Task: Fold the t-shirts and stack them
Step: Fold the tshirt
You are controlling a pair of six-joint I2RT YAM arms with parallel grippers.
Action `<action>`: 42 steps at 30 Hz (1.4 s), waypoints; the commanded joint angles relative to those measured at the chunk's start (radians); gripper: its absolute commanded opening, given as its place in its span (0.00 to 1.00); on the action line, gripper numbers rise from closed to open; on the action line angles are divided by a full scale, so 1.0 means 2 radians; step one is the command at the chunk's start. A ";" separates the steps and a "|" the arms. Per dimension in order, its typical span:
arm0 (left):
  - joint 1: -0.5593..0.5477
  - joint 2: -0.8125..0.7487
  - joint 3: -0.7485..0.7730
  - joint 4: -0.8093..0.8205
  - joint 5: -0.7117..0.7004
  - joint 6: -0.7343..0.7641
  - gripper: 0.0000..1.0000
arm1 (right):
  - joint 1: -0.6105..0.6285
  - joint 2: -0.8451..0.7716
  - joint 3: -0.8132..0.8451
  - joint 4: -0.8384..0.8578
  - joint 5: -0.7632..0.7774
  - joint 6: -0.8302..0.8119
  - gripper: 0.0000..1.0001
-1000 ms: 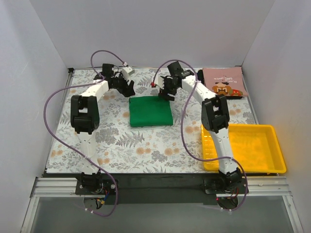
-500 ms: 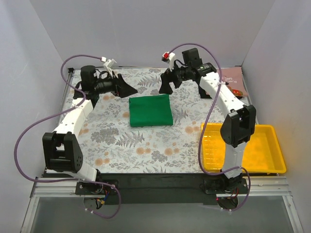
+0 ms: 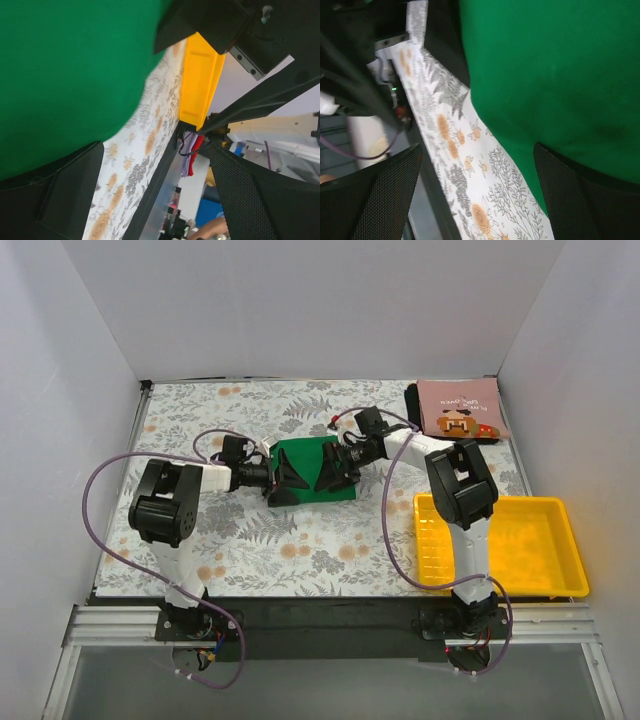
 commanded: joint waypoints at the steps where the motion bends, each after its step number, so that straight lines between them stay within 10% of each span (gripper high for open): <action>1: 0.033 0.031 0.003 0.028 -0.018 -0.023 0.86 | -0.020 0.032 -0.016 0.062 -0.003 0.035 0.98; 8: 0.068 0.048 -0.027 0.023 0.017 -0.022 0.86 | -0.034 0.016 -0.047 0.049 -0.019 0.015 0.98; 16: 0.050 -0.103 0.035 -0.046 0.055 0.027 0.87 | -0.034 -0.078 0.044 0.009 -0.060 0.005 0.98; 33: 0.073 0.202 0.245 0.128 -0.062 -0.106 0.86 | -0.063 0.191 0.268 0.107 0.012 0.027 0.98; 42: 0.107 0.175 0.207 0.159 -0.041 -0.113 0.87 | -0.076 0.183 0.239 0.136 0.004 0.041 0.99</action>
